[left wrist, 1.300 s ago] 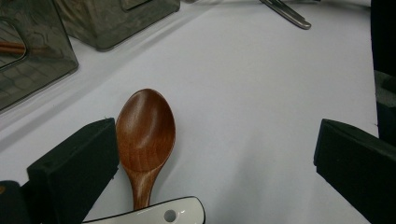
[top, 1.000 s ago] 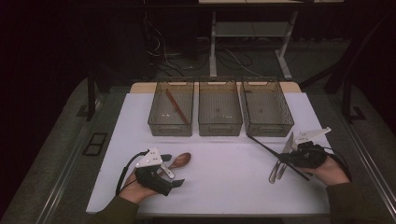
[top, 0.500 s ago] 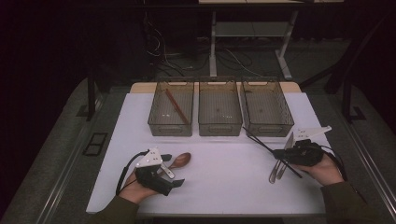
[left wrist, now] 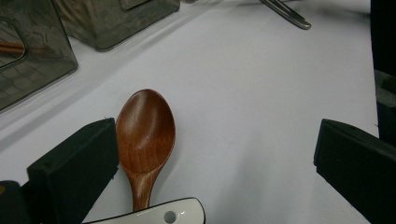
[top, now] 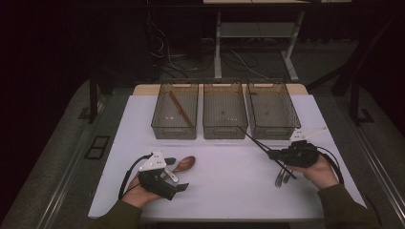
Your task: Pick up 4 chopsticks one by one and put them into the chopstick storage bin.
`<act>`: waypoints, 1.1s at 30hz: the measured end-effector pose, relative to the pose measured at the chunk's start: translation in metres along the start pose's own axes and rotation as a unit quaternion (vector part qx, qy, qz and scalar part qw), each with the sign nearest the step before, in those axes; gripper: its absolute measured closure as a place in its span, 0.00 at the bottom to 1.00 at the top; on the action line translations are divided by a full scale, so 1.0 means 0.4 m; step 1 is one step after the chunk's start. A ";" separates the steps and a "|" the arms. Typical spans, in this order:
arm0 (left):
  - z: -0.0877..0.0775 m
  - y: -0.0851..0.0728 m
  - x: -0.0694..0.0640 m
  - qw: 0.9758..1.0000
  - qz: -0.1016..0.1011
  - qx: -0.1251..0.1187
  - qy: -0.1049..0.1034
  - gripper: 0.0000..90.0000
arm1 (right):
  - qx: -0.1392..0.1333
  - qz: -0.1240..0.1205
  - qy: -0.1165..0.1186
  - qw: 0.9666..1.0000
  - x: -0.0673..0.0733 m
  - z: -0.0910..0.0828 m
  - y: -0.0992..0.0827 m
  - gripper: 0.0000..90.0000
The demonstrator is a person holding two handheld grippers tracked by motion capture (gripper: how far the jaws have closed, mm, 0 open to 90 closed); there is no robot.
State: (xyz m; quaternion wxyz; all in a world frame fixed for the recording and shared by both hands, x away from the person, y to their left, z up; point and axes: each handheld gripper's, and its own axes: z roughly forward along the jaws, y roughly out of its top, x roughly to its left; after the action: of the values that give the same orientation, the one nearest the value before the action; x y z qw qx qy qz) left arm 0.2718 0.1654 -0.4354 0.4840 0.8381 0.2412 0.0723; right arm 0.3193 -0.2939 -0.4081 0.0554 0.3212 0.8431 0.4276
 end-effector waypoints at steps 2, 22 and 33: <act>-0.001 0.000 0.000 1.000 0.000 0.000 0.000 0.00 | -0.003 -0.002 0.002 1.000 0.005 0.009 0.008 0.94; 0.001 0.000 0.001 1.000 0.000 -0.001 -0.001 0.00 | -0.056 0.006 0.009 0.998 0.021 0.081 0.090 0.94; 0.001 0.000 0.002 1.000 -0.002 -0.002 -0.002 0.00 | -0.078 0.004 0.011 0.997 0.032 0.126 0.138 0.94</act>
State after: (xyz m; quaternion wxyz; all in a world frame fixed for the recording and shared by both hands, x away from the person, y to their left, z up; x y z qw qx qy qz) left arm 0.2726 0.1653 -0.4358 0.4861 0.8369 0.2415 0.0702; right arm 0.3550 -0.2284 -0.3957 0.0692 0.3144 0.8064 0.4961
